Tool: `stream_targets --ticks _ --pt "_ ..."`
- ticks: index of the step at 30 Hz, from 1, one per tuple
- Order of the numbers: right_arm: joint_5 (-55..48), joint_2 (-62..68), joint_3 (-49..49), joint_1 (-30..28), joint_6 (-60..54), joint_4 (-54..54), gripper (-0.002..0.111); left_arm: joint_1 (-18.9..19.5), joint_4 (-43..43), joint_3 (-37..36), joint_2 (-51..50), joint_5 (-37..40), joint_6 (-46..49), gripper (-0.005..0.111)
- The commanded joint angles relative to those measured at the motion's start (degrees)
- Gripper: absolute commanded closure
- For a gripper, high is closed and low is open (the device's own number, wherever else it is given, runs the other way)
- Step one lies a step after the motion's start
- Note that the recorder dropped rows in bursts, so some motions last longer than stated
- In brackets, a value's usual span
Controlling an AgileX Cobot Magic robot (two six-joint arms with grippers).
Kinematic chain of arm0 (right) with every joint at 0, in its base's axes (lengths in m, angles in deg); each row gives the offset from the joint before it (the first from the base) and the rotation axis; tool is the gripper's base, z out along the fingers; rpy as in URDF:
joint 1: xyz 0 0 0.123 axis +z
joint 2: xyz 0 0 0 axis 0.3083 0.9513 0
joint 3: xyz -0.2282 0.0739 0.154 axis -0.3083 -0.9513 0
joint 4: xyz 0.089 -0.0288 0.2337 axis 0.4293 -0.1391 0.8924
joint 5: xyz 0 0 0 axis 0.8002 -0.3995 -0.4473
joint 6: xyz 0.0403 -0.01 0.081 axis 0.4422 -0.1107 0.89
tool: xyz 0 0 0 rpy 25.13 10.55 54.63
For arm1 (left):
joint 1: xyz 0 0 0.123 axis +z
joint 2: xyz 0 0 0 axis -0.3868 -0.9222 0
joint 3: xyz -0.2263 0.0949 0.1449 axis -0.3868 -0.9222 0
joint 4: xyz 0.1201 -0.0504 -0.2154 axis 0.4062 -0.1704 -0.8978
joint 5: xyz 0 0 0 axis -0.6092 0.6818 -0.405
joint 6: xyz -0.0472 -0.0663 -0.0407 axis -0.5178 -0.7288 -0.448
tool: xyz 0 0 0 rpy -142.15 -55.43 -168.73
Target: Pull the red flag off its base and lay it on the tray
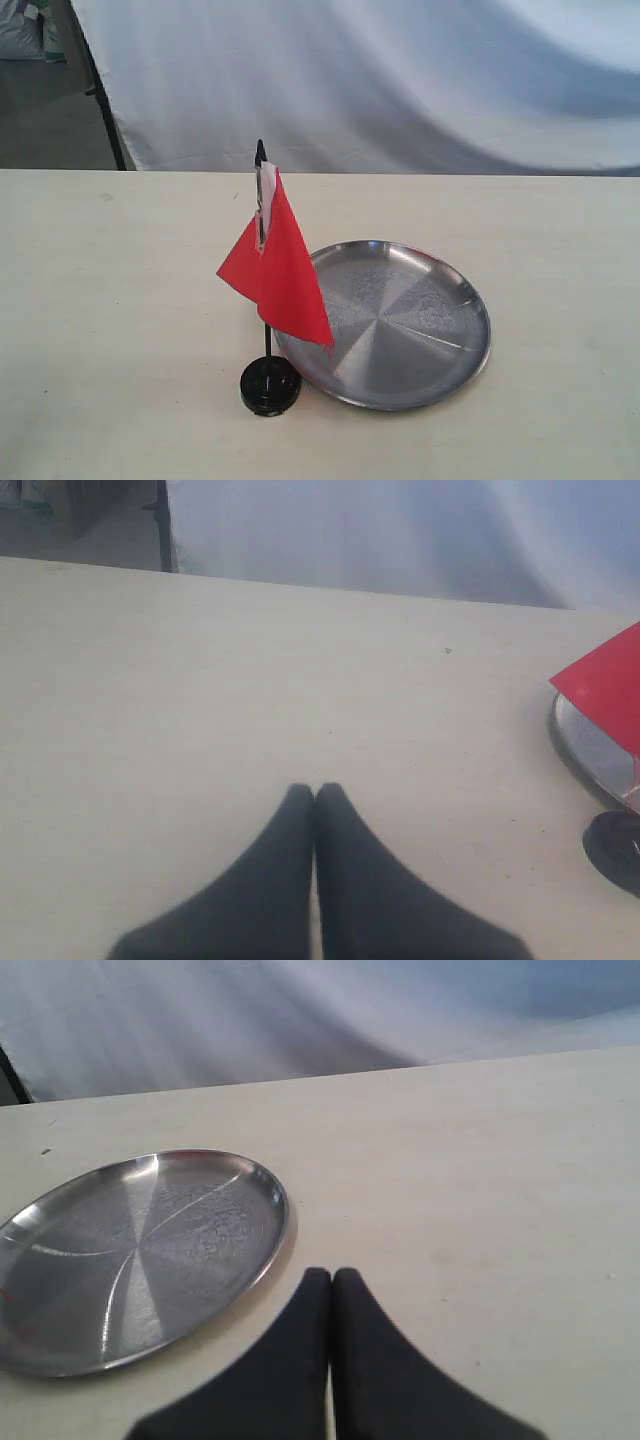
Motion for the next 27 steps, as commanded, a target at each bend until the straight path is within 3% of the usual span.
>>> stream_targets --ticks 1,17,27 --pt "0.1 -0.3 -0.2 0.1 0.0 -0.2 0.109 0.2 0.1 -0.2 0.2 0.1 0.0 0.107" --pt "1.2 -0.3 -0.2 0.1 0.0 0.1 0.109 0.2 0.1 -0.2 0.2 0.1 0.0 0.107" --pt "4.0 -0.3 -0.2 0.1 0.3 6.5 0.109 0.2 0.1 -0.2 0.2 0.1 0.0 0.107"
